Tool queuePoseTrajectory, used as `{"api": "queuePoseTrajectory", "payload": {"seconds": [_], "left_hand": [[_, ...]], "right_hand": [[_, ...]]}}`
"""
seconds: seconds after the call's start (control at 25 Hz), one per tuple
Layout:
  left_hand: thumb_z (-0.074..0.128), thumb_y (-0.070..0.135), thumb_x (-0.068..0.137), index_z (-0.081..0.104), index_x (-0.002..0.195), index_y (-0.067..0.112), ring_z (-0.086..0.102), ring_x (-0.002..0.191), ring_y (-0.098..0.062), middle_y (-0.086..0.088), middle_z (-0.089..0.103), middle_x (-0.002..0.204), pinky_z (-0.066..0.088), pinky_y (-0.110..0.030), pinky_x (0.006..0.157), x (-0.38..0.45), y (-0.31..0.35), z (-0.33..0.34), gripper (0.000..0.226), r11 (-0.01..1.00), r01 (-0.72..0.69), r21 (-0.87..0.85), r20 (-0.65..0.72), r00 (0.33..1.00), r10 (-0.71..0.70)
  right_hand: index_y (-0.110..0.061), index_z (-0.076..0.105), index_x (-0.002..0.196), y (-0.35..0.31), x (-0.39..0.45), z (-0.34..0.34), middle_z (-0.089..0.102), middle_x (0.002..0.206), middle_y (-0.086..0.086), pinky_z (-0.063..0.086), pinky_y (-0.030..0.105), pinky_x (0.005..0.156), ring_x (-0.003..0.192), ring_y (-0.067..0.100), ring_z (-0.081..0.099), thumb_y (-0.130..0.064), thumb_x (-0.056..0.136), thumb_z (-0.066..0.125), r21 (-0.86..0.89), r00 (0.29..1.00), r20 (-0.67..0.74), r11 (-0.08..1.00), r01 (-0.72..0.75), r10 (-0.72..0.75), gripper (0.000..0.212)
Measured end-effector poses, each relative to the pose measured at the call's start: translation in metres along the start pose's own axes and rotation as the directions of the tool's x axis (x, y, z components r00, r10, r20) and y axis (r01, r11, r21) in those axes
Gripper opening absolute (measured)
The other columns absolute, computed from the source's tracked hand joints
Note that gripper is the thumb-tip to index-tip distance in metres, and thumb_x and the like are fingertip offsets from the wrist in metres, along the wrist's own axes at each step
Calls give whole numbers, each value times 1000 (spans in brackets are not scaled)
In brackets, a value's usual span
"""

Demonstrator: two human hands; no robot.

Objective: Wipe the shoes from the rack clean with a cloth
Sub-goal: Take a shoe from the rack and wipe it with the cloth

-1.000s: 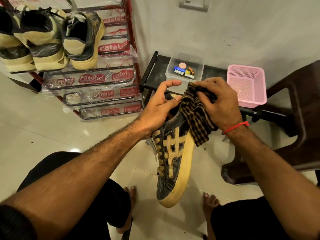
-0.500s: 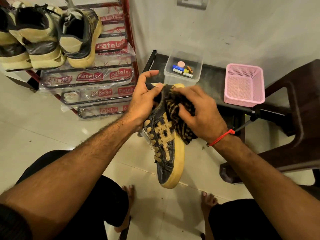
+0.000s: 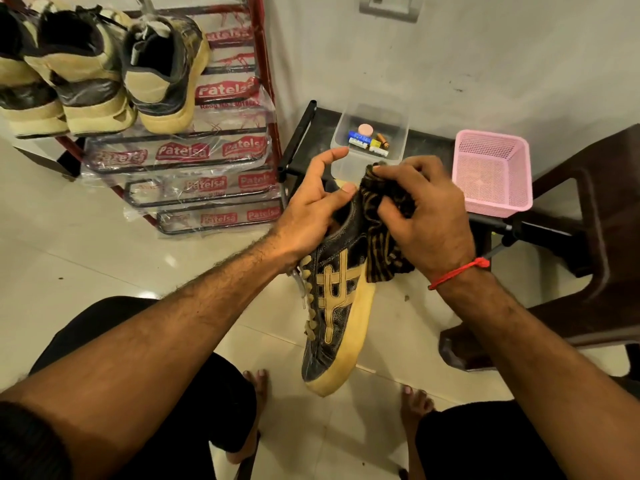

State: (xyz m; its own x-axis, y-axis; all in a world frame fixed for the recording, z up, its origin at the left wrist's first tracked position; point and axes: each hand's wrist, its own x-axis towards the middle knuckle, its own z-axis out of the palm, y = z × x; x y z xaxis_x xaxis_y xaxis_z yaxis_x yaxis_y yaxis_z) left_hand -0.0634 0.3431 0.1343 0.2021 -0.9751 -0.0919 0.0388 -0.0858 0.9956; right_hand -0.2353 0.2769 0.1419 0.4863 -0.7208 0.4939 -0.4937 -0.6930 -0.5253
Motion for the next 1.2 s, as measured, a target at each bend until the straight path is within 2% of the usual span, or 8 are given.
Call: {"api": "queuePoseTrajectory", "payload": {"seconds": [0.16,0.28,0.48,0.56,0.72,0.88,1.0,1.2], "left_hand": [[48,10,106,36,151,22,68,89,-7,-2,66,109,56,-29,82,6,1,-13,48,999,-30,12,-157,987,32],[47,8,107,35,151,17,67,68,1,1,64,101,53,-18,60,8,9,-20,47,999,-29,-20,-239,971,23],[50,16,107,41,148,26,69,80,-9,-14,64,126,55,-23,58,14,9,-32,43,995,40,-87,-330,941,-67],[50,17,107,44,147,25,69,77,-7,-11,65,119,53,-21,57,13,9,-30,41,996,65,-65,-306,948,-82],[50,16,107,48,143,23,70,74,-5,0,69,102,55,-22,60,12,14,-27,37,997,54,-62,-231,971,-67],[50,14,107,48,142,20,71,75,-7,8,74,88,58,-25,63,11,14,-28,36,997,51,-60,-170,984,-60],[53,13,105,47,141,23,72,78,-13,1,76,95,60,-31,68,9,8,-23,37,994,69,-83,-104,991,-78],[56,17,105,50,141,27,71,70,-13,-10,72,108,58,-29,58,13,12,-32,39,972,163,-170,-313,926,-210]], "right_hand": [[-15,66,125,-31,-27,18,57,111,8,57,37,79,96,18,58,-25,86,64,106,957,211,978,179,-198,40],[-16,66,124,-35,-30,21,54,113,7,57,40,79,100,20,55,-28,86,59,147,919,287,960,237,-271,41],[-18,61,131,-37,-32,21,45,127,10,60,40,80,103,22,57,-33,91,54,161,833,421,933,322,-360,43],[-18,63,128,-34,-28,21,49,124,10,58,35,85,104,20,57,-26,89,57,174,849,394,936,307,-352,40],[-15,67,125,-30,-24,18,57,117,9,41,10,97,106,11,53,-10,84,72,187,915,292,955,231,-279,41],[-12,68,122,-22,-17,13,59,114,10,46,14,96,105,9,53,-8,85,70,178,974,141,973,149,-175,37],[-10,68,120,-8,-5,7,60,111,12,51,21,92,104,16,58,-13,88,67,132,997,18,989,66,-69,32],[-12,69,118,-18,-23,19,65,110,7,54,30,92,103,16,62,-24,87,66,255,957,238,961,105,-168,33]]}}
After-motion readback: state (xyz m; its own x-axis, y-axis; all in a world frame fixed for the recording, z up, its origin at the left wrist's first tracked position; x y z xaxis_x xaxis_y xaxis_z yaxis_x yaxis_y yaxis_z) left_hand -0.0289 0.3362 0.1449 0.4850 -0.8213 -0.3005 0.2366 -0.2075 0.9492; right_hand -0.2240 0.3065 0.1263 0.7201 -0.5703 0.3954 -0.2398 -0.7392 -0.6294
